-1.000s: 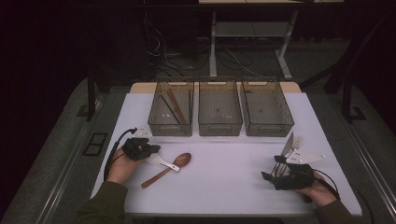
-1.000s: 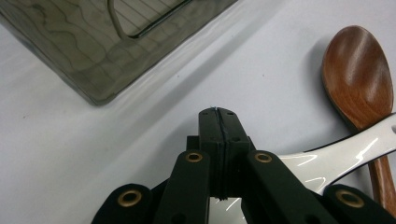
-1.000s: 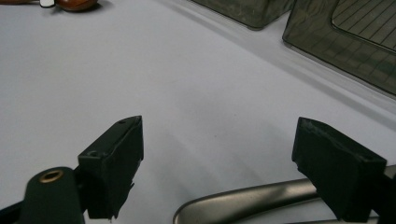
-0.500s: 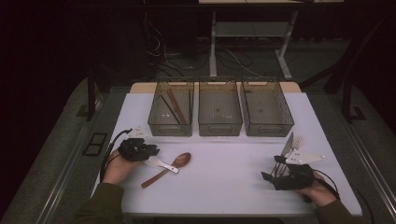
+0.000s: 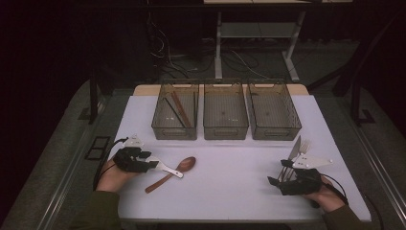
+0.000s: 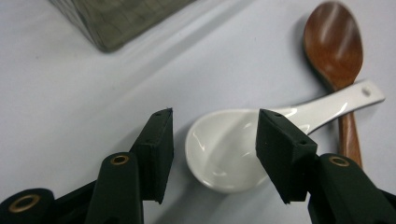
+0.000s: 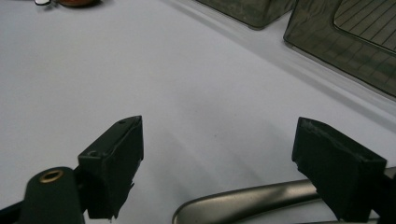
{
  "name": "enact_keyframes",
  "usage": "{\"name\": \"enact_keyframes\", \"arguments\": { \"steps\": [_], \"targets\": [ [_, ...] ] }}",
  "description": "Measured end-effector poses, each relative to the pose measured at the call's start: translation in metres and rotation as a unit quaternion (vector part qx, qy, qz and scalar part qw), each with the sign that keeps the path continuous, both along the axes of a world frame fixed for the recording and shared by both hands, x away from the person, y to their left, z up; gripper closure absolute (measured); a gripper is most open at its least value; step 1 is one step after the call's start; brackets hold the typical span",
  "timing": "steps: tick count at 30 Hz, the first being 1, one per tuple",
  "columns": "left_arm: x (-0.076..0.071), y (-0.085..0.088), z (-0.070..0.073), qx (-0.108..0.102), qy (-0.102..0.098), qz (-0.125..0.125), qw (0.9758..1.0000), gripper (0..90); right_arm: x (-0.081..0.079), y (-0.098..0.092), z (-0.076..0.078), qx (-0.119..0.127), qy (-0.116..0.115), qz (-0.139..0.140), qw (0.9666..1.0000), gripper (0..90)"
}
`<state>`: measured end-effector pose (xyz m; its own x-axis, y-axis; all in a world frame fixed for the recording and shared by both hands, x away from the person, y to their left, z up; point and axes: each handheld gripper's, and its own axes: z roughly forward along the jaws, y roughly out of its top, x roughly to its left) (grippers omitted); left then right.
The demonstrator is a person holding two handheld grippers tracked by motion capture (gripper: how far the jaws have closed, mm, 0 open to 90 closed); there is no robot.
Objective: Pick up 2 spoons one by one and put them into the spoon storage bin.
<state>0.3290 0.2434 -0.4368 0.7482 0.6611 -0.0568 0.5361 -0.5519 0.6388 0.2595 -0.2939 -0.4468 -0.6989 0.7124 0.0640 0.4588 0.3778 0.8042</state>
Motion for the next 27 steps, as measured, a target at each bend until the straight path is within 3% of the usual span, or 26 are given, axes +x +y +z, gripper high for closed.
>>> {"name": "enact_keyframes", "arguments": {
  "steps": [8,17,23,27],
  "targets": [
    [-0.004,0.001,0.000,-0.006,0.003,-0.016,0.9998,56.4,0.000,0.000,0.000,-0.003,0.000,0.001,1.0000,16.3],
    [-0.009,0.014,0.002,-0.009,0.002,-0.037,0.9993,71.6,0.000,0.001,-0.001,-0.006,-0.002,0.001,1.0000,16.3],
    [-0.011,0.019,0.003,-0.033,0.007,-0.050,0.9982,79.9,0.000,0.001,-0.001,-0.007,-0.002,0.002,1.0000,16.3],
    [-0.013,0.019,0.005,-0.038,0.006,-0.065,0.9972,83.1,0.000,0.001,-0.001,-0.007,-0.002,0.002,1.0000,16.3]
  ]
}}
